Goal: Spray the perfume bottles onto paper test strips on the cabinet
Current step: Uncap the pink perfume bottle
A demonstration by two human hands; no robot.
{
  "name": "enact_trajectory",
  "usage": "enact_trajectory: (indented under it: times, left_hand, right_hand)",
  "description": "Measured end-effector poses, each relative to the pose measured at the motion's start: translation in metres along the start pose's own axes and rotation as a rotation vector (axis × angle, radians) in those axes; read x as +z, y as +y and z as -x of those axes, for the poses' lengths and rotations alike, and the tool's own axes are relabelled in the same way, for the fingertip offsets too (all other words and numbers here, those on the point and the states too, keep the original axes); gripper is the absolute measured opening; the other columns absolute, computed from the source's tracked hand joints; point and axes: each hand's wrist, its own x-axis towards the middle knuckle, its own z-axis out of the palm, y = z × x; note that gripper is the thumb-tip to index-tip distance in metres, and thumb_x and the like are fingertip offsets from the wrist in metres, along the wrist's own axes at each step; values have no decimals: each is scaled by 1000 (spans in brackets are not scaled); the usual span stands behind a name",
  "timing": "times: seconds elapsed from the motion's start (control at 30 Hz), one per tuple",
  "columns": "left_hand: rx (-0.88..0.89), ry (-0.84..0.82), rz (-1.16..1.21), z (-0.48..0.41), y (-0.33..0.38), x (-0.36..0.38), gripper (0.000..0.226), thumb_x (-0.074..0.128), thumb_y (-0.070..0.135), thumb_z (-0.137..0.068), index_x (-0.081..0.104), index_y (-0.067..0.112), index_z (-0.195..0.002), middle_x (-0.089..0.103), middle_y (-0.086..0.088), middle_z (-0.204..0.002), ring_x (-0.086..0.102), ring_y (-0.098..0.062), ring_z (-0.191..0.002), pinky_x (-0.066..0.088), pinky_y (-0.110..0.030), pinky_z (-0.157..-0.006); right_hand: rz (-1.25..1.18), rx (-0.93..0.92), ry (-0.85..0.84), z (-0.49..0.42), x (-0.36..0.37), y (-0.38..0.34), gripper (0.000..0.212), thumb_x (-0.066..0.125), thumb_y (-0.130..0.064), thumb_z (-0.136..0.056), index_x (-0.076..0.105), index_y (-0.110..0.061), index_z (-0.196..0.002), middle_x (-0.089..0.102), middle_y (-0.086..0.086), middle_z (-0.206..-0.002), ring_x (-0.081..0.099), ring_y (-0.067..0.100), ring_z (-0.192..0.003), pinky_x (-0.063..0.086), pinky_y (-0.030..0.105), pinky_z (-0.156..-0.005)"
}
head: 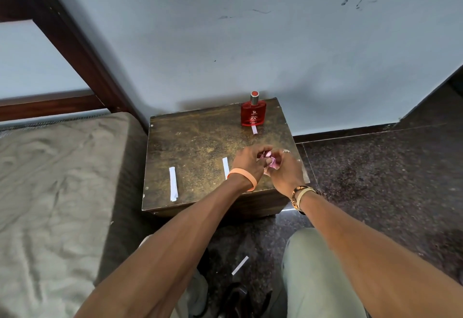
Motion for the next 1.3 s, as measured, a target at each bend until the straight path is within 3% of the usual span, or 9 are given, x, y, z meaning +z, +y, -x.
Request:
enact_trajectory:
  times: [0.07,0.2,0.4,0.53,0.6,0.7,0.83,1.3]
  left_hand:
    - [-22,-14,-27,-4,-4,2,35,66,14,-88,64,20,-122,69,0,-119,63,-14,-108,35,-17,-94]
    - [25,3,-22,-7,-3,1,33,65,13,-88,66,21,-120,70,-1,-116,64,-17,-107,47,-31,-98]
    - [92,26,-171,-9,-8,7,11,67,27,-86,72,26,-96,75,1,-88,68,-18,-85,54,-36,-78]
    - [36,126,-117,-12,-9,9,17,76,34,-77,74,22,-90,74,4,-82,68,-12,-78,55,-30,-74]
    - [68,101,-137,-12,-9,8,24,78,33,-75,72,20,-95,74,3,-87,67,-13,-82,55,-30,-78]
    - [184,33,-229,-10,-7,6,43,73,27,-81,62,20,-123,70,-2,-111,63,-19,-105,51,-37,-94]
    - [221,48,-257,-11,-4,8,27,65,15,-87,69,18,-114,73,-4,-106,65,-21,-99,51,-36,-90]
    - [136,42,-232,-10,0,2,39,72,22,-83,65,18,-121,71,-5,-112,65,-21,-105,51,-37,-94]
  right_hand:
    - [-7,3,2,-4,5,1,28,75,-10,-83,66,-18,-108,70,-1,-94,65,17,-89,54,31,-77]
    - [0,-36,20,-4,3,2,22,74,-12,-84,69,-20,-104,70,-4,-90,64,14,-86,51,28,-75]
    - [92,-86,38,0,1,7,10,72,-13,-87,72,-21,-93,64,-7,-74,63,14,-78,47,25,-69]
    - [171,-149,63,1,0,7,14,68,-13,-89,73,-19,-101,59,-7,-73,59,14,-73,42,21,-66]
    - [205,-157,63,-1,-2,8,15,68,-13,-89,73,-19,-102,59,-5,-73,56,13,-71,41,20,-66]
    - [209,-134,79,-1,-1,8,11,67,-12,-89,74,-18,-96,61,-3,-73,58,14,-71,43,22,-65]
    - [189,-104,91,-1,1,7,8,67,-14,-89,73,-17,-93,69,2,-80,65,19,-78,46,24,-69]
    - [170,-92,89,0,1,8,4,70,-16,-88,73,-18,-90,65,-3,-72,63,15,-69,52,25,-62]
